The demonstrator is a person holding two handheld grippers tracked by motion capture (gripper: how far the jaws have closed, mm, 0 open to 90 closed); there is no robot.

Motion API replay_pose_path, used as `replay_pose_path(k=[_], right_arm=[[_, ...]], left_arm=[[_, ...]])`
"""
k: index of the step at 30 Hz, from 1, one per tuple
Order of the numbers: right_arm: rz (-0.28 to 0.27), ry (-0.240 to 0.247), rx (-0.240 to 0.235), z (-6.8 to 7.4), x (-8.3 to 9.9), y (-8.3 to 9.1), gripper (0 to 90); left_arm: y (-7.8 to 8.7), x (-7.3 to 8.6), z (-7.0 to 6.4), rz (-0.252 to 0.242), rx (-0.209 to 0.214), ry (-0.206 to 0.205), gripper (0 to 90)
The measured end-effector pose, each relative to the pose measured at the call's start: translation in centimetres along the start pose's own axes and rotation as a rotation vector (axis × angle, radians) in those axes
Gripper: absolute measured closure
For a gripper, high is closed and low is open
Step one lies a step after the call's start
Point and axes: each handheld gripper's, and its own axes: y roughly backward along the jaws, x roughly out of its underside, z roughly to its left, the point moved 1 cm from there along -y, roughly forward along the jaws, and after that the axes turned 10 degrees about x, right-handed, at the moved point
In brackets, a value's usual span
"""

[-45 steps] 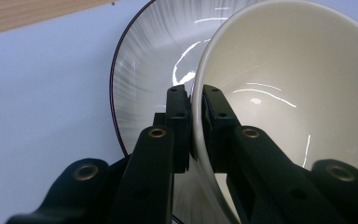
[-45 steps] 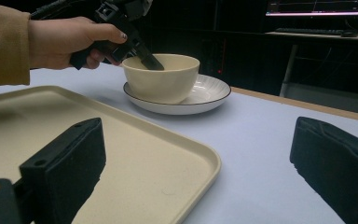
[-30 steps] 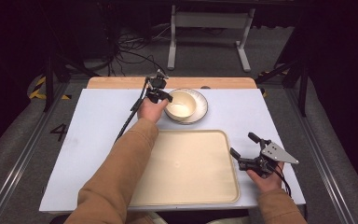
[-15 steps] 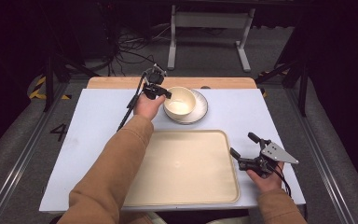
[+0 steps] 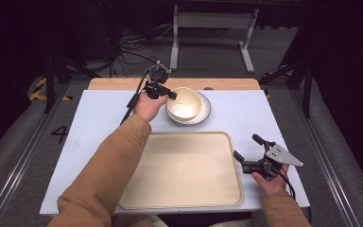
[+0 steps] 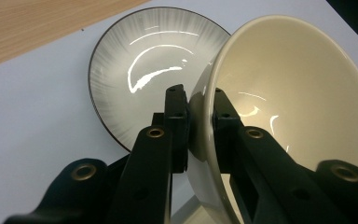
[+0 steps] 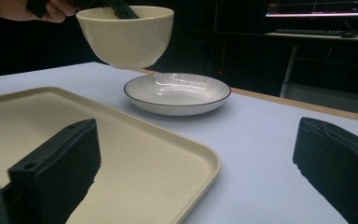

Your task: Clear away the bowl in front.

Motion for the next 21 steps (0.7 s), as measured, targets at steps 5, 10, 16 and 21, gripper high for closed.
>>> replay_pose_path(k=[5,10,16,21], right_arm=[[-0.001,0.000,0.000,0.0,0.0,0.0,1.3],[-0.002,-0.001,0.000,0.0,0.0,0.0,1.2],[-0.002,0.001,-0.002,0.0,0.0,0.0,1.3],[-0.002,0.001,-0.002,0.0,0.0,0.0,1.3]], left_arm=[[0.7,0.1,-0.8,0.014,0.018,-0.020,81.8],[1.6,0.3,-1.6,0.038,0.043,-0.052,81.8],[2.5,0.7,-2.4,0.063,0.061,-0.078,81.7],[3.1,1.0,-3.2,0.088,0.081,-0.111,81.8]])
